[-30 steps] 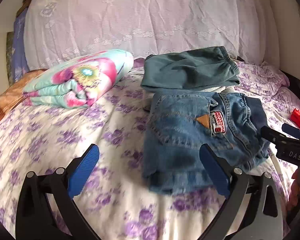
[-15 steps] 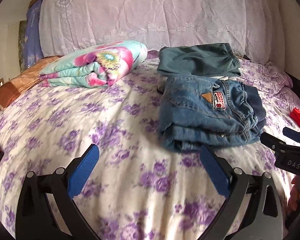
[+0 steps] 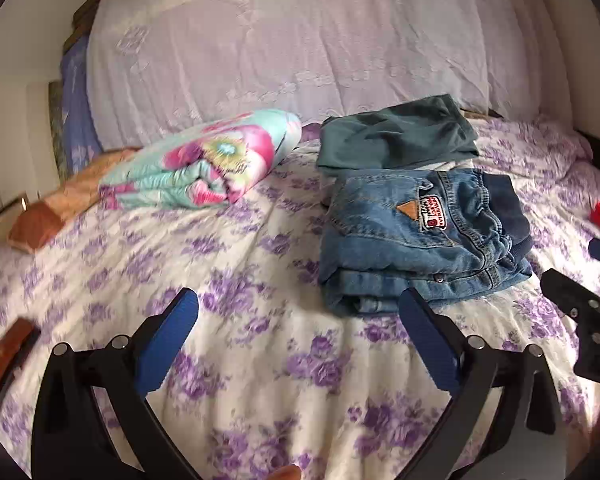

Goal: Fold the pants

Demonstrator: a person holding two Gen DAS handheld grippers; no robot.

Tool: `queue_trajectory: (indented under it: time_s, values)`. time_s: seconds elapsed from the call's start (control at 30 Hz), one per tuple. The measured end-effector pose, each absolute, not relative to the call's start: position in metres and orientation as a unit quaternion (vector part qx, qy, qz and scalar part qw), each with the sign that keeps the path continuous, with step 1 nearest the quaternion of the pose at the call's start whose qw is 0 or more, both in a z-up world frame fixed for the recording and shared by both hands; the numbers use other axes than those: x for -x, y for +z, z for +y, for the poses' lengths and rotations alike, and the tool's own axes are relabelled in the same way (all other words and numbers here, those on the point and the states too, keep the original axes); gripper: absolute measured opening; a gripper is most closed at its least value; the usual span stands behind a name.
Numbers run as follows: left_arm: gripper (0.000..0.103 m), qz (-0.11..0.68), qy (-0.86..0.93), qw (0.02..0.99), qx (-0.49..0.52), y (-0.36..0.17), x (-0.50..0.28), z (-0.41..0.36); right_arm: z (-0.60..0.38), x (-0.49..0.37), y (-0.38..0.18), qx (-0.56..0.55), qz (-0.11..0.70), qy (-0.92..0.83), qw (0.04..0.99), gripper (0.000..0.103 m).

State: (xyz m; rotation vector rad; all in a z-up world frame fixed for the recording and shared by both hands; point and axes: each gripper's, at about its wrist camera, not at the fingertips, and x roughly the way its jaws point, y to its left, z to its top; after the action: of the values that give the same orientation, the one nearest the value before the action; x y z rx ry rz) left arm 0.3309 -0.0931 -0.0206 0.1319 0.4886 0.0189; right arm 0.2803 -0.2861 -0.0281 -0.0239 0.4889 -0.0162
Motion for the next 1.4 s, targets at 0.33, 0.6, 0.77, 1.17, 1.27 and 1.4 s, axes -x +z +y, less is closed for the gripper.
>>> queue_trajectory:
  time_s: [0.33, 0.6, 0.77, 1.17, 1.27, 1.4]
  values:
    - [0.098, 0.228, -0.025, 0.969, -0.089, -0.013, -0.36, -0.123, -0.32, -0.28, -0.019, -0.048, 0.219, -0.04, 0.974, 0.099]
    - [0.098, 0.281, -0.059, 0.956, -0.057, -0.031, -0.37, -0.112, -0.327, -0.292, -0.042, -0.149, 0.255, 0.001, 0.956, 0.099]
    - [0.098, 0.281, -0.061, 0.956, -0.056, -0.032, -0.364, -0.112, -0.297, -0.293, -0.04, -0.069, 0.266, -0.011, 0.961, 0.099]
    - [0.098, 0.269, -0.061, 0.958, -0.076, -0.028, -0.351, -0.117, -0.292, -0.282, -0.031, -0.038, 0.241, -0.035, 0.969, 0.099]
    - [0.098, 0.27, -0.061, 0.958, -0.077, -0.028, -0.351, -0.117, -0.282, -0.289, -0.038, -0.016, 0.265, -0.032, 0.963, 0.099]
    - [0.098, 0.275, -0.058, 0.956, -0.08, -0.03, -0.353, -0.117, -0.279, -0.287, -0.037, -0.011, 0.261, -0.036, 0.965, 0.099]
